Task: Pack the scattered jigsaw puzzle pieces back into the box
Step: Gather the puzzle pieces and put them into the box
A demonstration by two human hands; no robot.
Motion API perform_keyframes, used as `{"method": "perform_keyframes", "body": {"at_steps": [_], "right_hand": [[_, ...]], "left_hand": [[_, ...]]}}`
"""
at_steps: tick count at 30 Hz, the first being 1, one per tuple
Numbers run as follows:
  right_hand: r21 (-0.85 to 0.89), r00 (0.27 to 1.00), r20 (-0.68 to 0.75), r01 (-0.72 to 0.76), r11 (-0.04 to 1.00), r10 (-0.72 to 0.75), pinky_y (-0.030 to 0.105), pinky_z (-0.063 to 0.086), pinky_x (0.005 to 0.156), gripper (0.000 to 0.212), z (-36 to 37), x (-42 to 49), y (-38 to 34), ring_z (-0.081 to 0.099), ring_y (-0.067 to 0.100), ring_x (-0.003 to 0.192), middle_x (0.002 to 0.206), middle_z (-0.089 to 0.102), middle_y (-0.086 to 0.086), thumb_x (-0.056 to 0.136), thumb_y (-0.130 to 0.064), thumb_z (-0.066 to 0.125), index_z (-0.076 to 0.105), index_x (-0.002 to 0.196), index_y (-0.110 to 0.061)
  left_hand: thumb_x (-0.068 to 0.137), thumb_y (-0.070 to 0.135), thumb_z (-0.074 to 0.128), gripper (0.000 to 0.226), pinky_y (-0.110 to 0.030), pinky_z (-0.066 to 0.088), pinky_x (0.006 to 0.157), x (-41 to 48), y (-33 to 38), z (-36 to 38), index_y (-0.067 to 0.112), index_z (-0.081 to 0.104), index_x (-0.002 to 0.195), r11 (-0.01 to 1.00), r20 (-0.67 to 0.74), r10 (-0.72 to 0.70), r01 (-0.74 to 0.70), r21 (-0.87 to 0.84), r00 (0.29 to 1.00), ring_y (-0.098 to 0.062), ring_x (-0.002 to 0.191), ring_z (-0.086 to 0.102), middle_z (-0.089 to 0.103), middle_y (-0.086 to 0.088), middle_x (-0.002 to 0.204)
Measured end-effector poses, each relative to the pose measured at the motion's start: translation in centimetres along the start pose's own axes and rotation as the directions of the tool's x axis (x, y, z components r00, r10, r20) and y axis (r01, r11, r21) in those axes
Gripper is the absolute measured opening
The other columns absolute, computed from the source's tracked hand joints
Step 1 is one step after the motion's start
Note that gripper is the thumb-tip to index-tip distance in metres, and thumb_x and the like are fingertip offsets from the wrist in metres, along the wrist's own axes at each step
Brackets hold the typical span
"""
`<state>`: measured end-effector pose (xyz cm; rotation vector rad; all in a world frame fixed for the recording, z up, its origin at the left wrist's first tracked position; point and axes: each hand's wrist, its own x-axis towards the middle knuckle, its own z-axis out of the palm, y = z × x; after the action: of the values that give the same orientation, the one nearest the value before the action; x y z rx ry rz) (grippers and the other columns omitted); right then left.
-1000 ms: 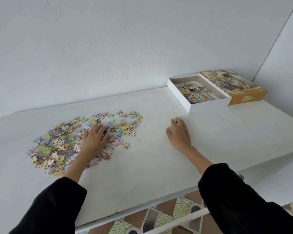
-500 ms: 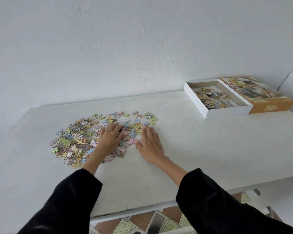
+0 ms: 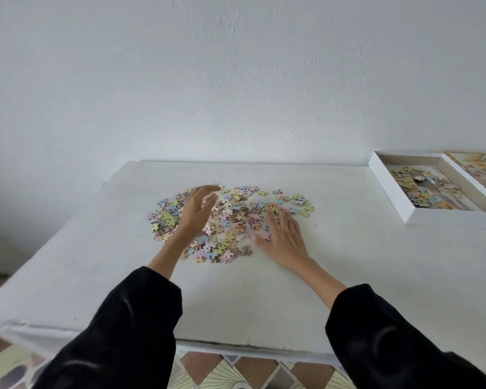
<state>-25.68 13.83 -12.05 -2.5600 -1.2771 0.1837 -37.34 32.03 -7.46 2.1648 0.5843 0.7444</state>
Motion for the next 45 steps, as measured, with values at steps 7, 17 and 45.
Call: {"method": "perform_keyframes", "body": {"at_steps": [7, 17, 45], "right_hand": [[-0.07, 0.977, -0.076, 0.192, 0.979, -0.197, 0.041, -0.016, 0.112, 0.095, 0.4, -0.3, -1.7, -0.017, 0.026, 0.142, 0.153, -0.019, 0.007, 0.064, -0.084, -0.003, -0.019, 0.14, -0.03], [-0.024, 0.981, -0.022, 0.191, 0.981, -0.191, 0.035, -0.018, 0.108, 0.08, 1.1, 0.6, -3.7, -0.021, 0.021, 0.14, 0.154, -0.017, 0.008, 0.081, -0.07, 0.011, -0.012, 0.144, -0.027], [0.229, 0.941, -0.327, -0.017, 0.973, 0.093, 0.045, 0.006, 0.116, 0.084, -0.3, 2.1, 1.0, 0.009, 0.022, 0.143, 0.155, 0.011, 0.005, 0.077, -0.074, 0.021, 0.014, 0.146, -0.026]], "left_hand": [[0.094, 0.046, 0.039, 0.048, -0.05, 0.014, 0.112, -3.9, -6.4, -3.8, 0.02, 0.04, 0.134, 0.819, -0.163, -0.295, 0.337, 0.465, 0.941, -0.029, 0.139, 0.019, 0.028, -0.011, 0.148], [0.089, 0.064, 0.027, 0.069, -0.048, -0.005, 0.115, -4.0, -4.6, -0.7, 0.021, 0.023, 0.143, 0.843, -0.059, -0.262, 0.258, 0.472, 0.963, -0.027, 0.144, -0.003, 0.006, -0.012, 0.155], [0.073, 0.075, 0.018, 0.081, -0.046, 0.018, 0.109, -0.9, -7.0, -4.3, 0.021, 0.047, 0.127, 0.943, -0.092, -0.005, 0.035, 0.331, 0.996, -0.025, 0.132, 0.029, 0.036, -0.008, 0.141]]}}
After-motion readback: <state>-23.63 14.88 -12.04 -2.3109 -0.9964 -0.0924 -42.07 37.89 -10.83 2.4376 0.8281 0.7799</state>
